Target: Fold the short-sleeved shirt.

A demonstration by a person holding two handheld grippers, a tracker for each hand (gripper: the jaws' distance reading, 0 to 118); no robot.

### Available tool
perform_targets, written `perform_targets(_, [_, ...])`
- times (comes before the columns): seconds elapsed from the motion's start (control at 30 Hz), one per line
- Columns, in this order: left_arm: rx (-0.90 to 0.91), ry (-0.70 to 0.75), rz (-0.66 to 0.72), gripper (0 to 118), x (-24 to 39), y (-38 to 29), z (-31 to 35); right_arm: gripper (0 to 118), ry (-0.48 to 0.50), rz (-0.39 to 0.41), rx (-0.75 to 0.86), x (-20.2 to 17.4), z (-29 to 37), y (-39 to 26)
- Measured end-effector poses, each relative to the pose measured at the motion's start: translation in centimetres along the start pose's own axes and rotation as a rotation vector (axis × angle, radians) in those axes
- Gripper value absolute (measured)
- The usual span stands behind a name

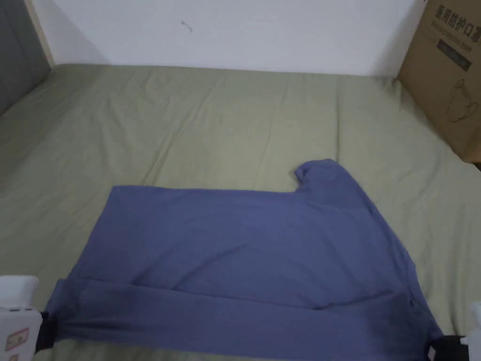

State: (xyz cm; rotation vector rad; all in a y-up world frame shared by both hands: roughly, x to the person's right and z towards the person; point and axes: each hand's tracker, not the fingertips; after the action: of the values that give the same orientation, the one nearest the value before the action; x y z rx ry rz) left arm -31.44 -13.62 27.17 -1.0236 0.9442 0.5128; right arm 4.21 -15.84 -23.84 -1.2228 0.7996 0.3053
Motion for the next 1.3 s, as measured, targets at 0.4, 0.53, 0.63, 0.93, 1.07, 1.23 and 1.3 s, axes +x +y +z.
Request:
perform_targets(0.4, [0.037,0.02,0.079,99,-0.5,0.3,0.7,77,-0.074,0.013,0.077,-1.0,1.2,1.6])
perform_targets(0.53, [0.125,-0.102,0.13,98,0.4,3.0,1.8,75,-0.033,0.081,0.174,-3.5,3.0,4.9])
perform_targets(0.63, [0.161,-0.135,0.139,30,1.6,4.6,1.3,22,-0.041,0.146,0.216,-5.5,2.4,6.6])
perform_targets(0.93, [0.153,-0.127,0.099,0,4.3,8.1,-1.3,0,0.041,0.044,0.143,-6.9,-1.9,9.0])
perform_targets(1.07, [0.148,-0.135,0.076,0,4.9,10.8,-2.4,14,0.052,0.024,0.194,-6.7,-3.1,14.1])
perform_targets(1.23, [0.15,-0.133,0.05,0,6.3,14.3,-4.7,76,-0.023,0.122,0.183,-7.7,-6.7,23.3])
perform_targets(1.3, [0.134,-0.13,0.044,0,6.6,15.2,-5.9,76,-0.059,0.129,0.157,-7.6,-9.2,26.8])
